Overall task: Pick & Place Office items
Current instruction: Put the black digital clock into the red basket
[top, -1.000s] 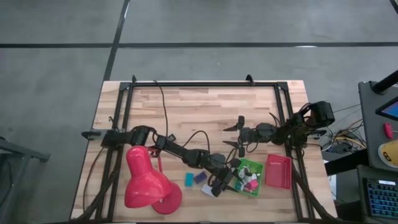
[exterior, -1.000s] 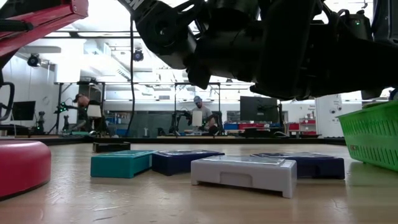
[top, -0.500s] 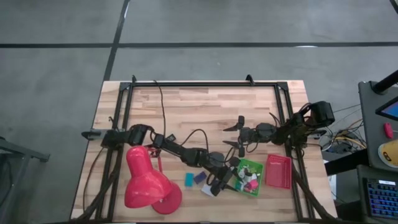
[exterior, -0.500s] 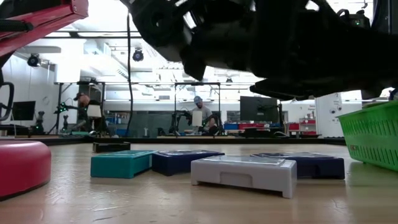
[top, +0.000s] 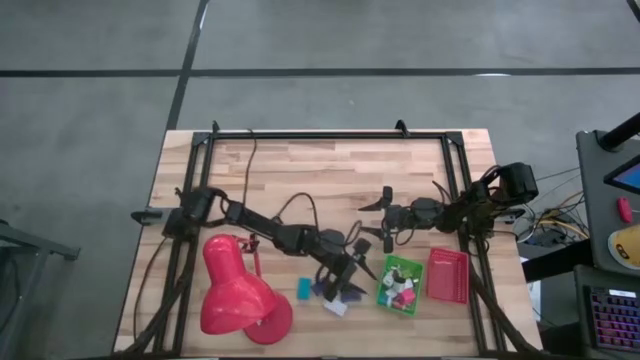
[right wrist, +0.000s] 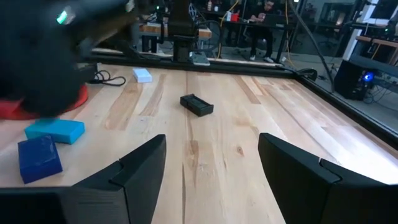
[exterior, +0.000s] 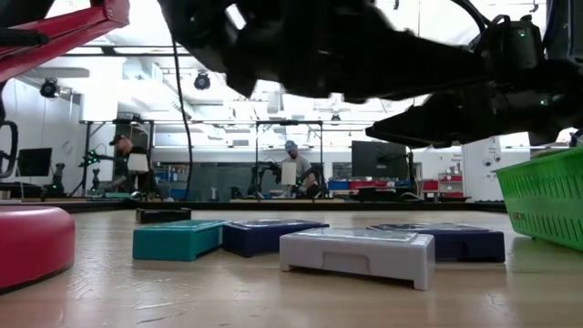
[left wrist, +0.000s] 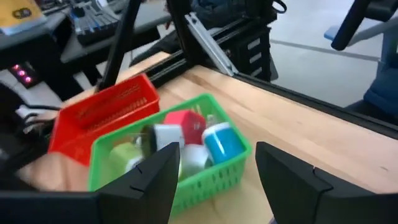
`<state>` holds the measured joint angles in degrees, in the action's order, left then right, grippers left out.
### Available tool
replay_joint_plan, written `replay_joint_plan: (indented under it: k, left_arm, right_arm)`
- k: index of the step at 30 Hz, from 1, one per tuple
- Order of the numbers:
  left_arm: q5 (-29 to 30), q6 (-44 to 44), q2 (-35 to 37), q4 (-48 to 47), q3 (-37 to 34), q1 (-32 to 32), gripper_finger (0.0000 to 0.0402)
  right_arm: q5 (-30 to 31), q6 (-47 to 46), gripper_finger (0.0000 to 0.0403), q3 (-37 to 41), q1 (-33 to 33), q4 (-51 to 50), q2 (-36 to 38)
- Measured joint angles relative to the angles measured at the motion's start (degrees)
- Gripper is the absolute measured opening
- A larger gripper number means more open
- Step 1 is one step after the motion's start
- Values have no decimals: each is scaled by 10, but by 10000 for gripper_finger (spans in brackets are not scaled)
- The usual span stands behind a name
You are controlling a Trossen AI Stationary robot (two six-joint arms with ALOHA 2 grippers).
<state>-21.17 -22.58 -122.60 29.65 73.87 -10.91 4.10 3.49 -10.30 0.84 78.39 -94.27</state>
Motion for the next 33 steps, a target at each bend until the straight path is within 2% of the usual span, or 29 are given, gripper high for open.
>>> replay_joint_plan:
  k: [4,10,15,18,24,29,33]
  left_arm:
    - [-20,-11,54,12,-60,23,218]
    - [-109,-4,136,115,-192,75,218]
    - [-96,30,184,221,-300,132,218]
    - [-91,58,216,253,-355,172,218]
    - [-24,86,293,270,-457,223,218]
    - [92,87,345,360,-544,226,218]
    - [123,87,366,437,-606,227,218]
  right_arm:
    - [0,0,247,-1,0,-3,0]
    - [0,0,249,-3,0,-3,0]
    - [0,0,255,-4,0,-4,0]
    - [0,0,256,-4,0,-7,0]
    - [0,0,249,-4,0,-20,0]
    - [0,0,252,-4,0,-19,0]
    - [0,0,256,-5,0,-19,0]
